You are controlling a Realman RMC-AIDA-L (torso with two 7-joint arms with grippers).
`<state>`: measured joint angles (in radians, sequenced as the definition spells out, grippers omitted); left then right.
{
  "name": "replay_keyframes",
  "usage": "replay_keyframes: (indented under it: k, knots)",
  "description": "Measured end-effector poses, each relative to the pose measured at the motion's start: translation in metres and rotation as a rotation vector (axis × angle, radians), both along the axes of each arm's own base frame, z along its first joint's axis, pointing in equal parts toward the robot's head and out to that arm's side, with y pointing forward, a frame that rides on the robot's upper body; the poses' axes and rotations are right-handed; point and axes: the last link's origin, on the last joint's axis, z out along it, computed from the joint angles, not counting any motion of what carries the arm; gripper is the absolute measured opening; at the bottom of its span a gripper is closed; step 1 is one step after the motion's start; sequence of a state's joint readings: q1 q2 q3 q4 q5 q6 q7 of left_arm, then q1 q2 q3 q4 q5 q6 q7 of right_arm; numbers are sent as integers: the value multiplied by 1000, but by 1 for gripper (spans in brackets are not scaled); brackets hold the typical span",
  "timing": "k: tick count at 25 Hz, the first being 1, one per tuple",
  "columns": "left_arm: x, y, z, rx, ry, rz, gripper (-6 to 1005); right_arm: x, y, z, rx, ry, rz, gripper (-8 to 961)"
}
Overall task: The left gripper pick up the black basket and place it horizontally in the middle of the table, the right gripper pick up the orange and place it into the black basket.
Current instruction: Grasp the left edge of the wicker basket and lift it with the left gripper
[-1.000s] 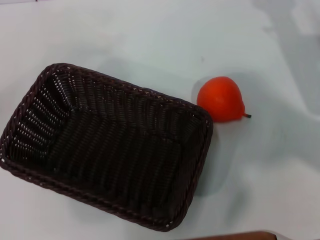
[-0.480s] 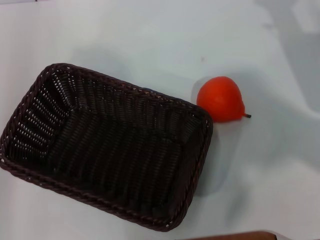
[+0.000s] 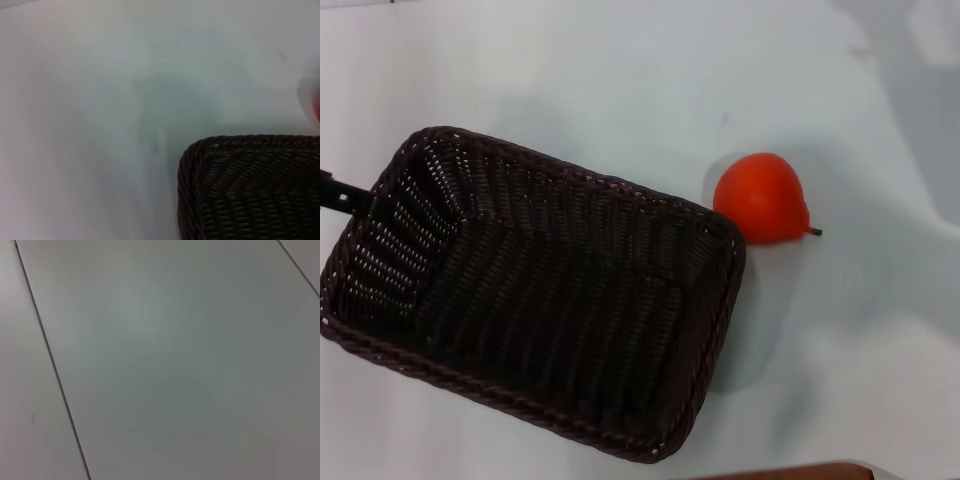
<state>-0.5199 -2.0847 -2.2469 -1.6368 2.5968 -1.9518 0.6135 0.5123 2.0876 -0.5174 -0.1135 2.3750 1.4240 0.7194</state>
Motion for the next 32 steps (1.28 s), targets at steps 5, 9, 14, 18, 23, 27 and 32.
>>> replay_keyframes:
  k: [5, 9, 14, 18, 23, 27, 32]
  knots:
    - [-3, 5, -8, 18, 22, 21, 846, 0, 0, 0, 1, 6, -1, 926]
    - [-5, 6, -17, 17, 63, 24, 833, 0, 1, 2, 3, 7, 5, 926]
    - [-9, 7, -30, -14, 91, 42, 816, -1, 1, 4, 4, 8, 9, 926]
    - [-13, 9, -39, -44, 123, 55, 803, -1, 2, 4, 2, 4, 7, 926]
    - [-14, 12, -44, -62, 137, 63, 786, 2, 1, 4, -3, 7, -2, 926]
    - [-15, 12, -47, -81, 146, 70, 773, 3, 1, 4, -3, 11, -2, 926]
    - [-16, 10, -52, -100, 178, 66, 530, 3, 1, 5, -2, 11, -2, 925]
